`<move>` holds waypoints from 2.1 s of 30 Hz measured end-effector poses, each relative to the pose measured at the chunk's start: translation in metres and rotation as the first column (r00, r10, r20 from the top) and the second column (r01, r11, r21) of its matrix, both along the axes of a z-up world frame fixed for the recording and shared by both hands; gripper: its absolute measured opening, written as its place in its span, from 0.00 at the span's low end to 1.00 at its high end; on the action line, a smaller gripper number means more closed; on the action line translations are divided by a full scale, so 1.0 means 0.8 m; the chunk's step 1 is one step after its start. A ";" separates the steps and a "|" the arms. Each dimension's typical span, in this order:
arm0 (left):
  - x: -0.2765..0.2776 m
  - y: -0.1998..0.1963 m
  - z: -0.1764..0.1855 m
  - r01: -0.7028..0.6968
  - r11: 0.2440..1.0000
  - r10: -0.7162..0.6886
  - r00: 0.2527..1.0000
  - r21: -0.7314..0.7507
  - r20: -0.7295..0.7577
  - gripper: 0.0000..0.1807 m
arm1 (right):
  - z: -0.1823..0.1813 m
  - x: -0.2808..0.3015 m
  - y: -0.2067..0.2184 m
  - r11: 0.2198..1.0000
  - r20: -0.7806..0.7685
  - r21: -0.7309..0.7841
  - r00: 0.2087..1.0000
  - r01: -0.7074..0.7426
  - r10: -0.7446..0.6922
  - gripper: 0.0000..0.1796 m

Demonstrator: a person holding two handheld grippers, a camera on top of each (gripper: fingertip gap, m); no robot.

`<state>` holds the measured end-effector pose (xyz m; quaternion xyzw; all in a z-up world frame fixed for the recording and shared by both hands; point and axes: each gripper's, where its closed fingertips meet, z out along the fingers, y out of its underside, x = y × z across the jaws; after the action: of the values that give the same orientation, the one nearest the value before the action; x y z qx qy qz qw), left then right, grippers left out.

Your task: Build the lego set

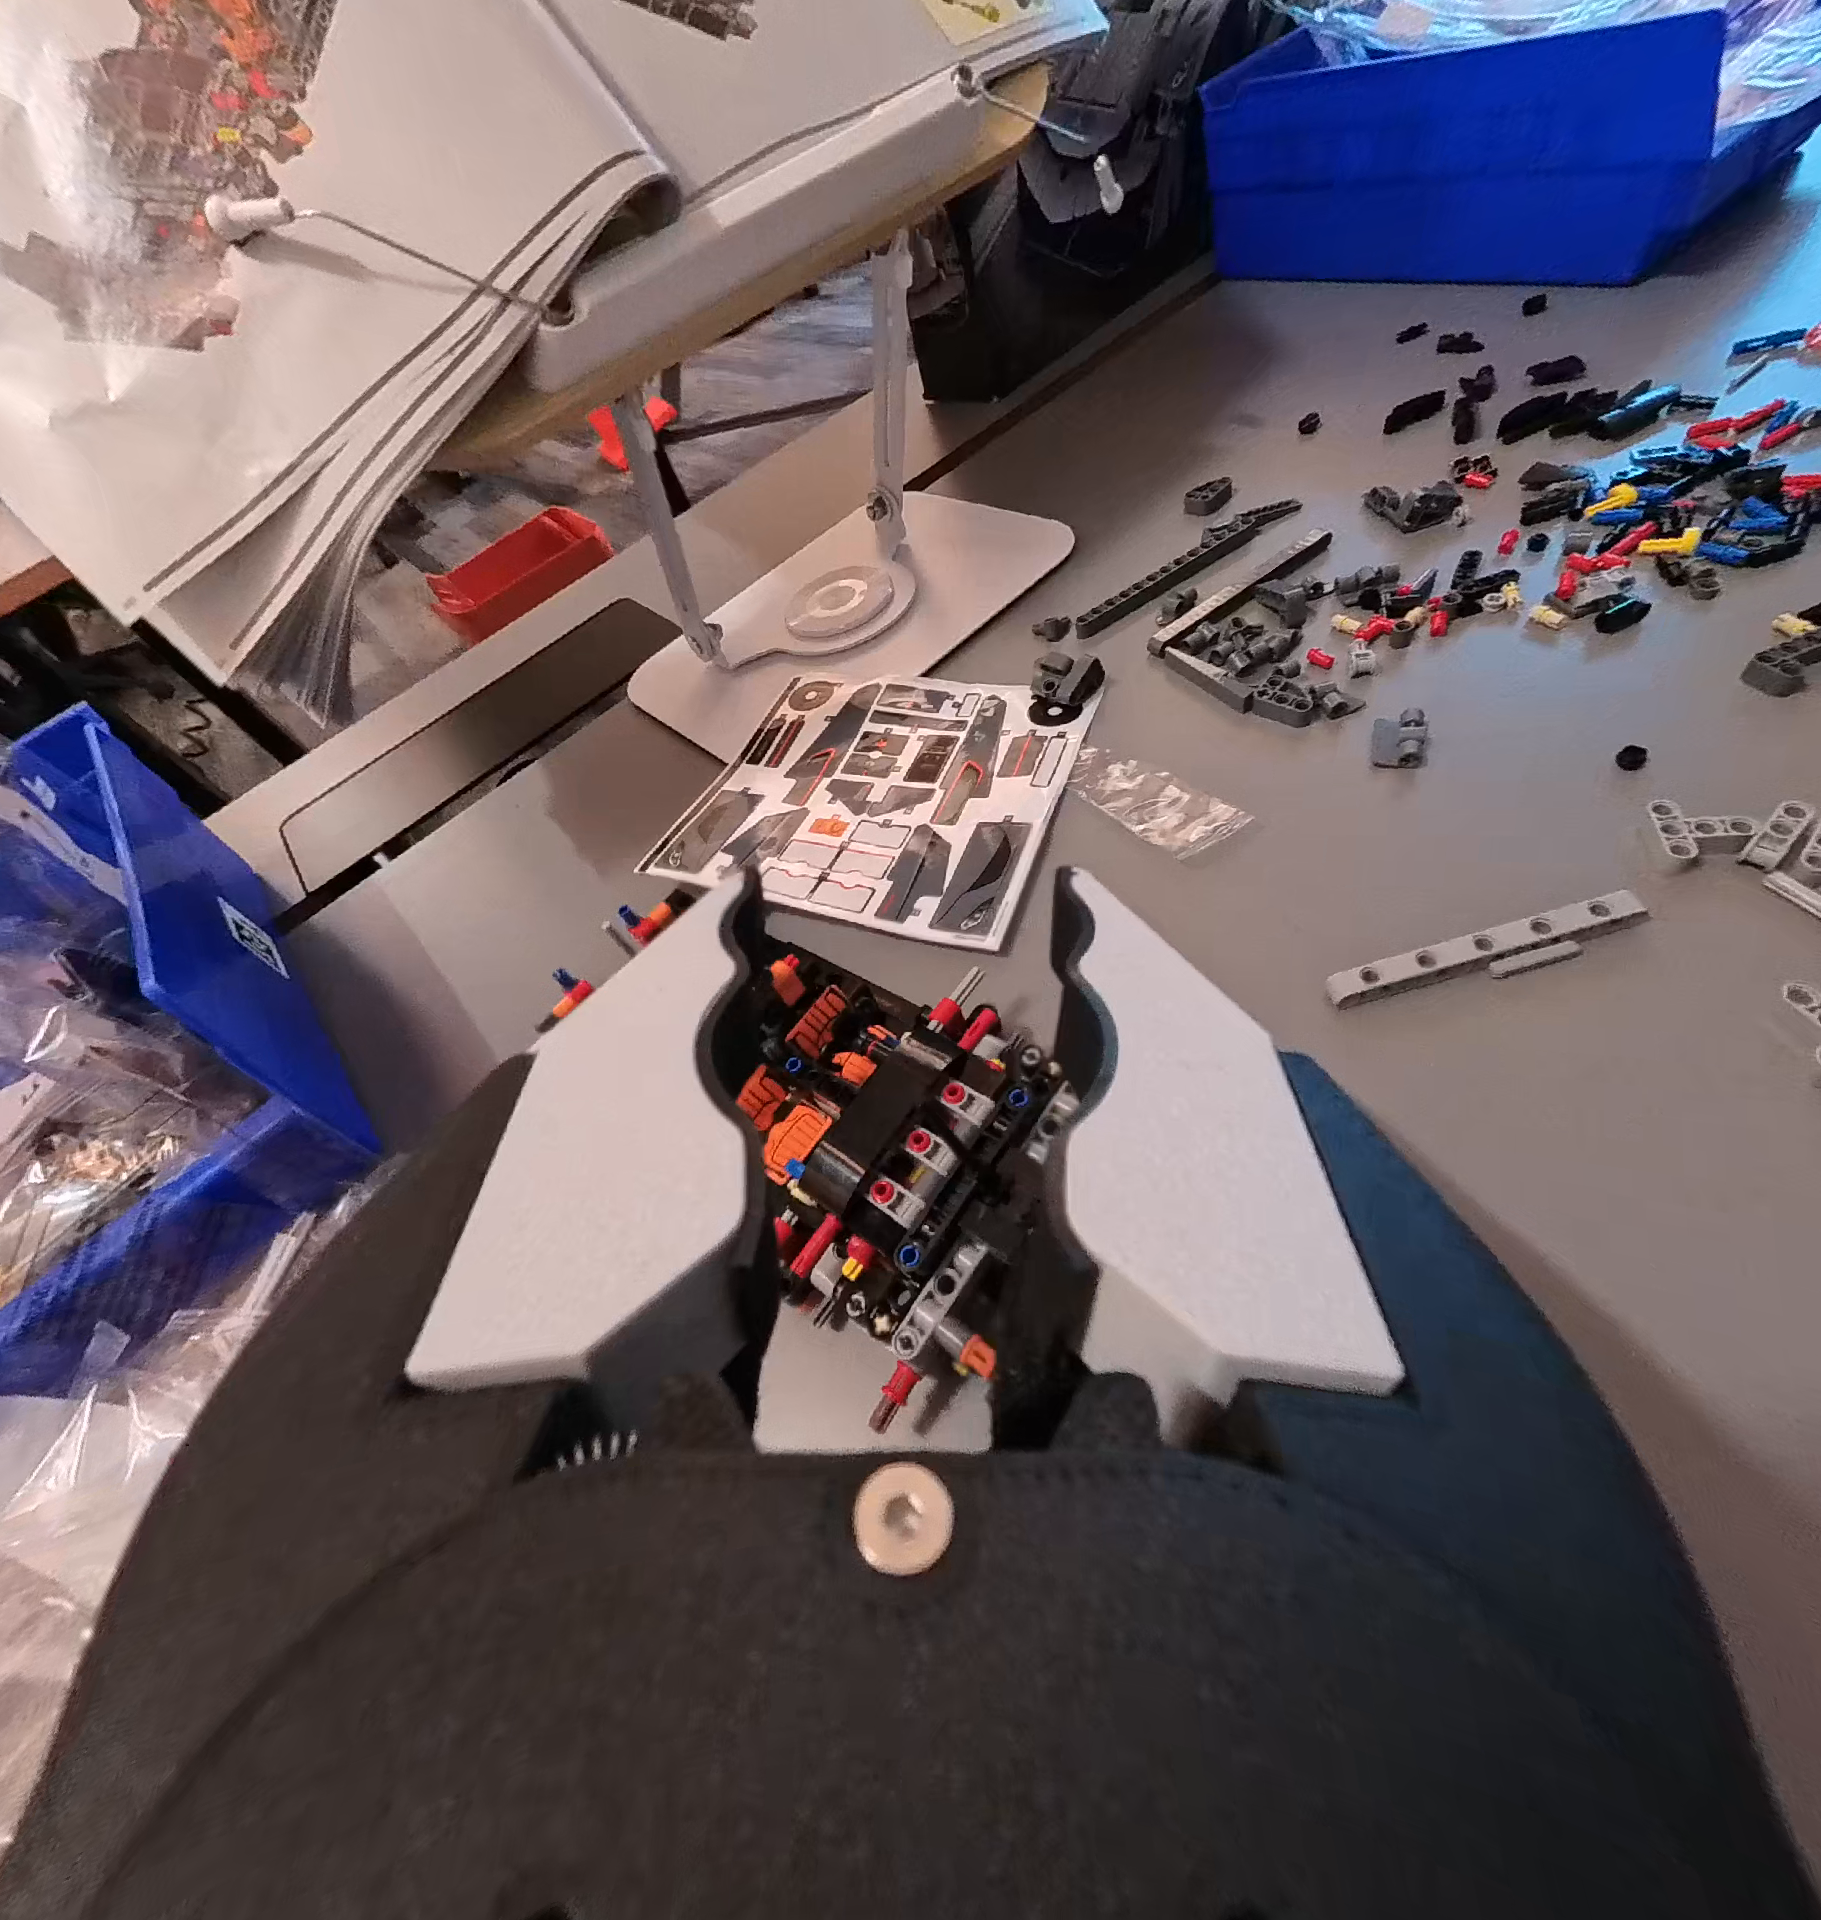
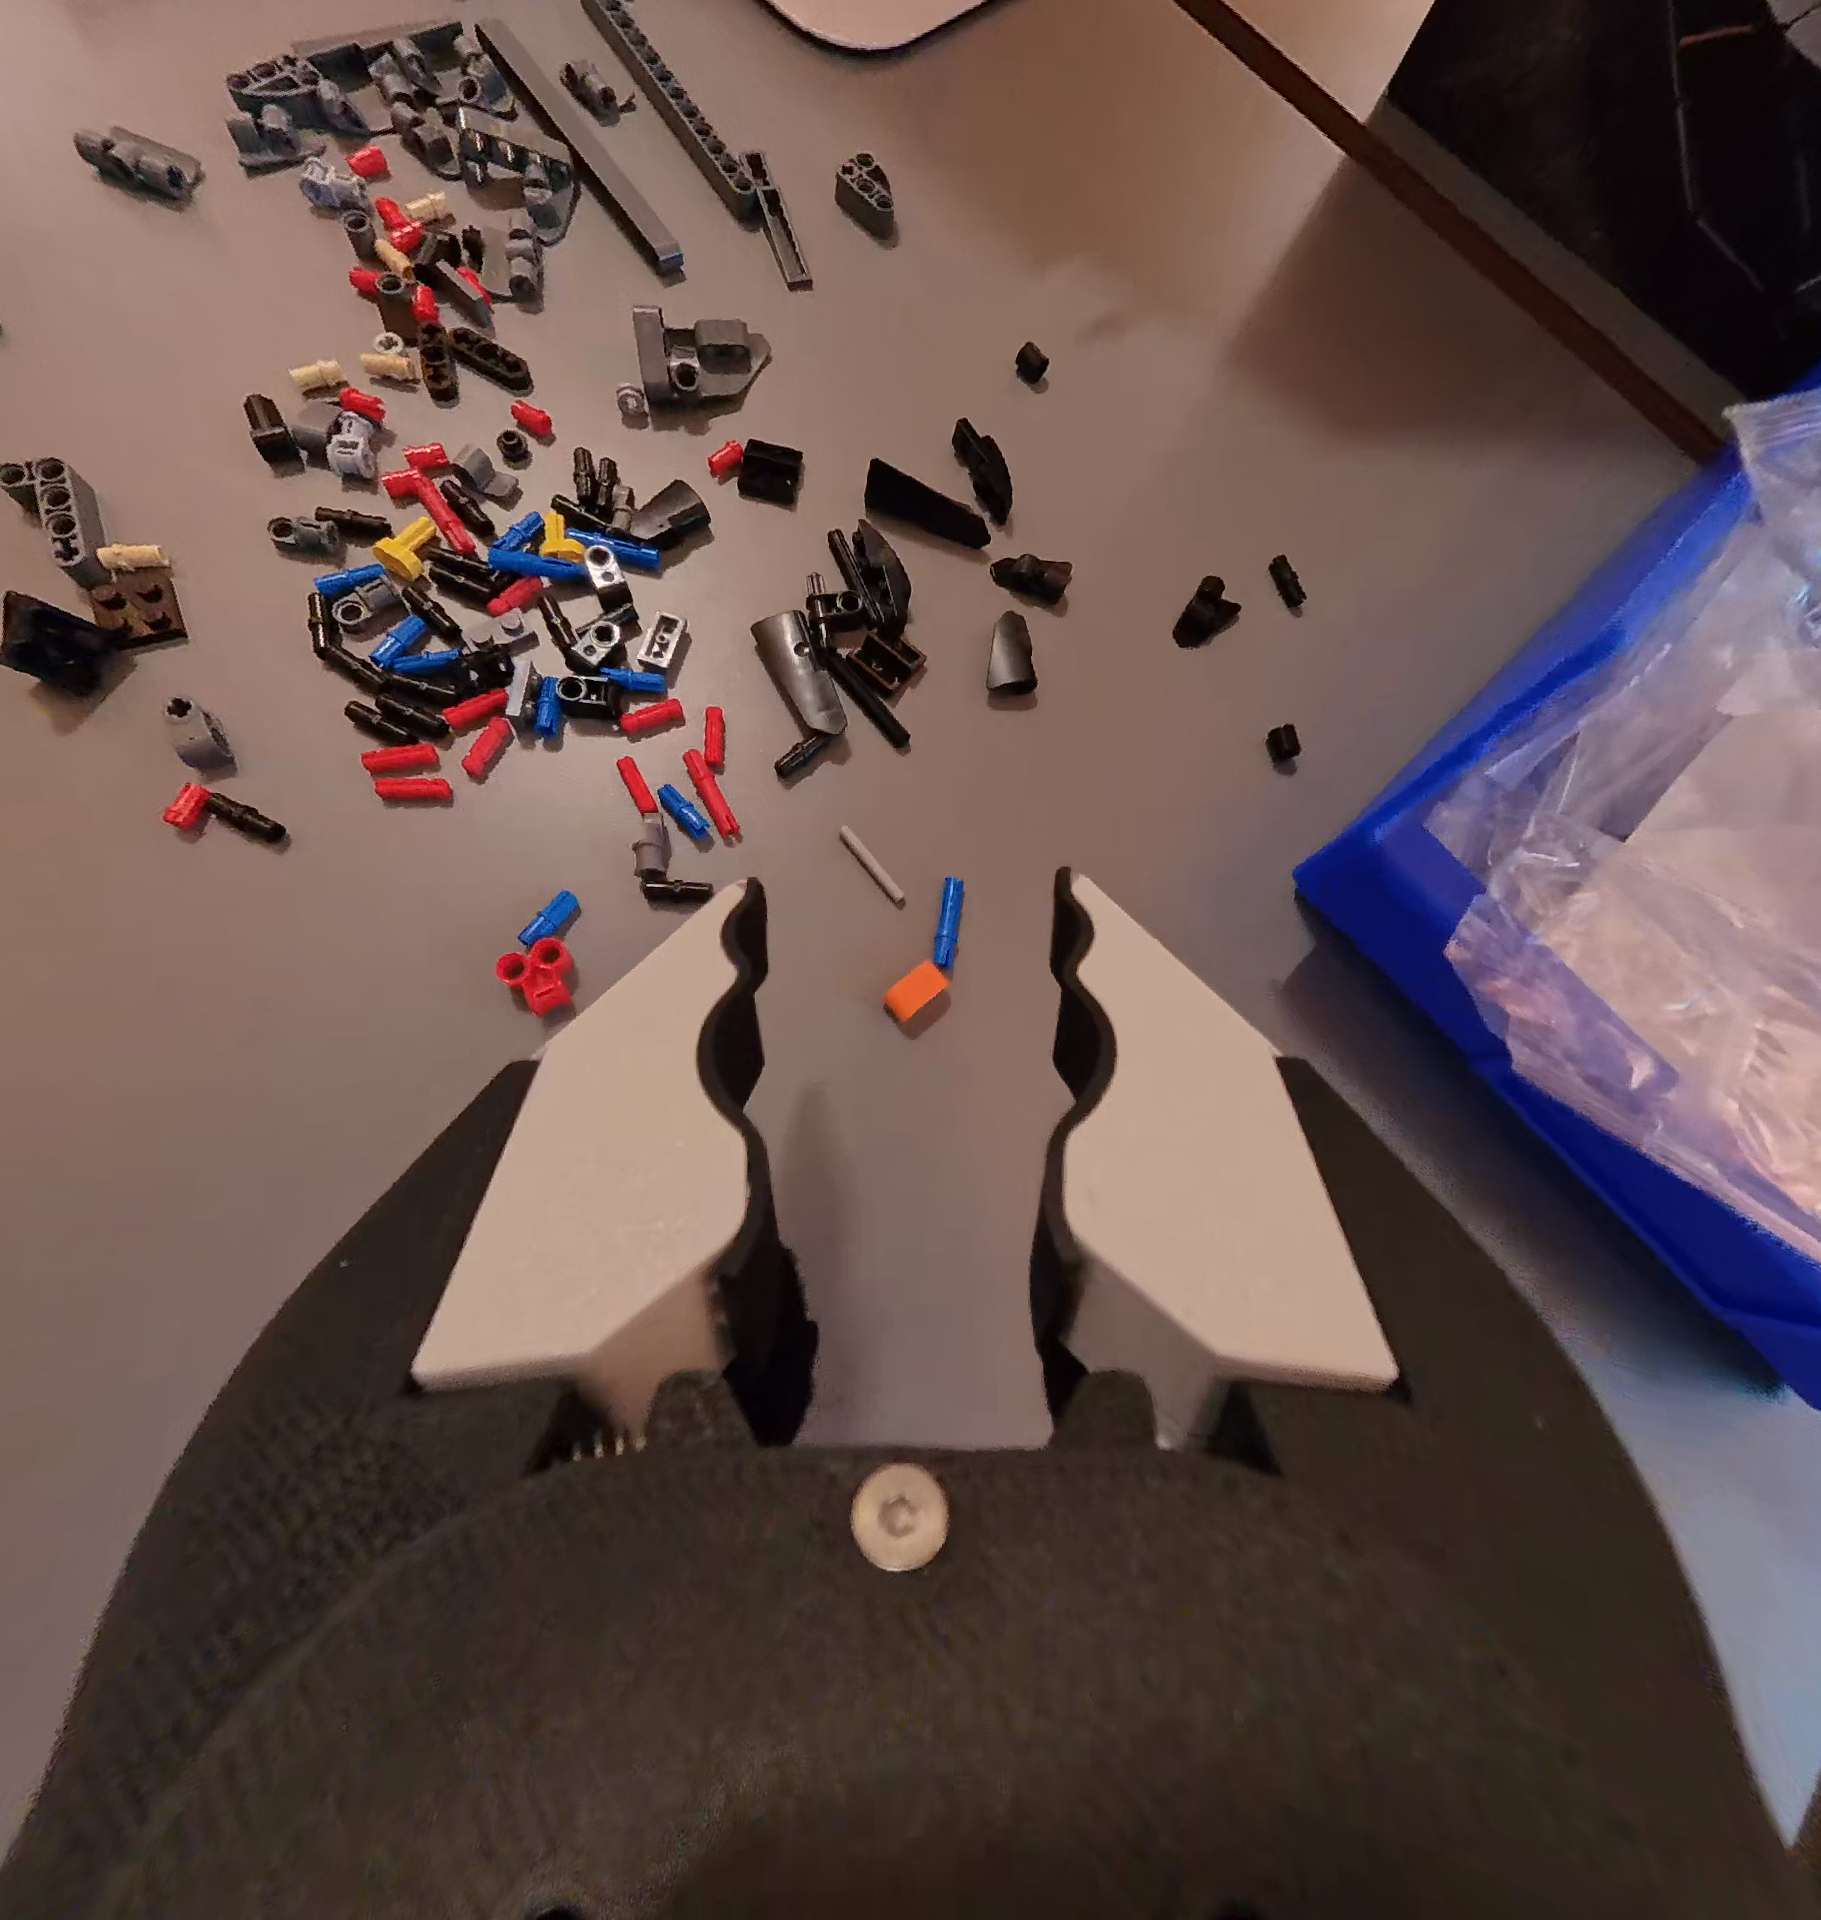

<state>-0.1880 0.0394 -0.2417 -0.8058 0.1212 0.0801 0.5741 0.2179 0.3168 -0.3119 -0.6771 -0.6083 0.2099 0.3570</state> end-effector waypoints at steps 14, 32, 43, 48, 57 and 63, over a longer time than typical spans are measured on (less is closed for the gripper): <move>0.148 0.031 -0.030 0.257 0.963 -0.263 0.962 -0.079 -0.070 0.49 | -0.012 -0.024 -0.073 0.986 -0.114 -0.022 0.980 -0.166 0.162 0.53; 0.192 0.033 -0.061 0.372 0.918 -0.382 0.923 -0.139 -0.055 0.23 | -0.013 -0.120 -0.036 0.965 0.129 0.129 0.969 -0.228 0.211 0.14; 0.188 0.034 -0.062 0.382 0.914 -0.392 0.918 -0.134 -0.059 0.23 | -0.045 -0.094 0.045 0.992 0.269 0.030 0.957 -0.125 0.113 0.06; 0.186 0.035 -0.062 0.380 0.915 -0.389 0.920 -0.133 -0.048 0.23 | -0.046 -0.100 0.025 0.970 0.266 -0.002 0.935 -0.244 0.236 0.07; 0.186 0.036 -0.060 0.375 0.918 -0.384 0.922 -0.132 -0.051 0.23 | -0.061 -0.105 0.021 0.955 0.321 -0.068 0.900 -0.290 0.296 0.03; 0.187 0.037 -0.060 0.378 0.916 -0.387 0.921 -0.134 -0.050 0.23 | -0.059 -0.103 0.015 0.954 0.255 -0.121 0.920 -0.276 0.298 0.00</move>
<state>-0.0381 0.0688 -0.2901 -0.7963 0.3025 -0.0111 0.5237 0.1357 0.3290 -0.3589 -0.6171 -0.7346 0.1908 0.2078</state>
